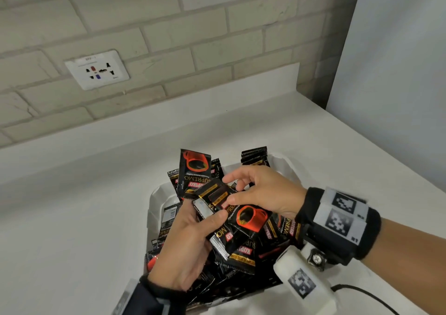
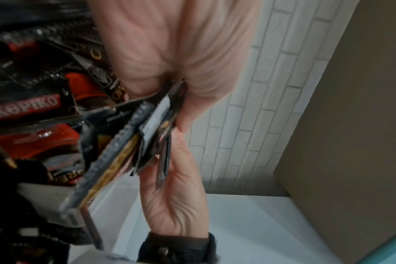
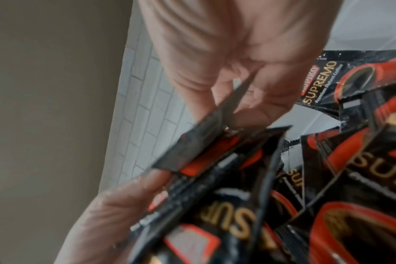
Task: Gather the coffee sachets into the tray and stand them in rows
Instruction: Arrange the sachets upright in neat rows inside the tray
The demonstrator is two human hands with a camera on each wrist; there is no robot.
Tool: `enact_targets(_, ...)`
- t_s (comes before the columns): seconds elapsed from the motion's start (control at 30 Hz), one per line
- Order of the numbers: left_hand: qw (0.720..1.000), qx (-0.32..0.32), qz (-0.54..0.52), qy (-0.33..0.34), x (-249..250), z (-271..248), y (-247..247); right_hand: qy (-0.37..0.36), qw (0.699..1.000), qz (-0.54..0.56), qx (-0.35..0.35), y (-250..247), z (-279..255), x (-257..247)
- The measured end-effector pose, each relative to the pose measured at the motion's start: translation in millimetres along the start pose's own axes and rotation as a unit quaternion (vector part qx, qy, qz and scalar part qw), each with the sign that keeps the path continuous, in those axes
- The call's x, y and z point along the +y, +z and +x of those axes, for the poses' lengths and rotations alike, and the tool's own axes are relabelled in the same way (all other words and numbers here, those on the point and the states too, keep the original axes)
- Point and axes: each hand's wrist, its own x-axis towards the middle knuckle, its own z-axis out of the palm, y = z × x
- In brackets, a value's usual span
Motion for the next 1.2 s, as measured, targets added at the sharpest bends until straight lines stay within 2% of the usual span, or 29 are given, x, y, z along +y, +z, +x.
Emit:
enact_targets(0.17, 1.000, 0.000, 0.006, 0.001, -0.5, -1.0, 1.9, -0.029, 0.999, -0.017, 0.029, 6.7, -1.2, 2.0)
enact_targets(0.27, 1.000, -0.011, 0.002, -0.001, -1.7, 0.1, 3.3, -0.043, 0.998, 0.011, 0.034, 9.0, -1.6, 1.4)
enact_targets(0.4, 1.000, -0.009, 0.008, 0.004, -1.8, 0.7, 6.9, -0.055, 0.995, 0.043, 0.075, 8.4, -0.5, 2.1)
enact_targets(0.67, 1.000, 0.018, -0.017, 0.004, -4.7, 0.8, 11.1, -0.021, 0.984, 0.140, 0.105, 5.2, 1.8, 9.1)
enact_targets(0.9, 0.997, 0.069, -0.008, 0.018, -6.7, 2.7, 7.0, -0.024, 0.968, 0.220, 0.117, -2.4, -2.2, 3.8)
enact_targets(1.07, 0.997, 0.070, 0.026, 0.026, -6.9, 2.0, 10.0, -0.046, 0.961, 0.227, 0.147, 1.3, -2.5, -0.4)
enact_targets(1.2, 0.996, 0.059, 0.055, 0.038, -6.7, 0.5, 15.6, -0.081, 0.967, 0.150, 0.188, 10.4, -3.0, 0.1)
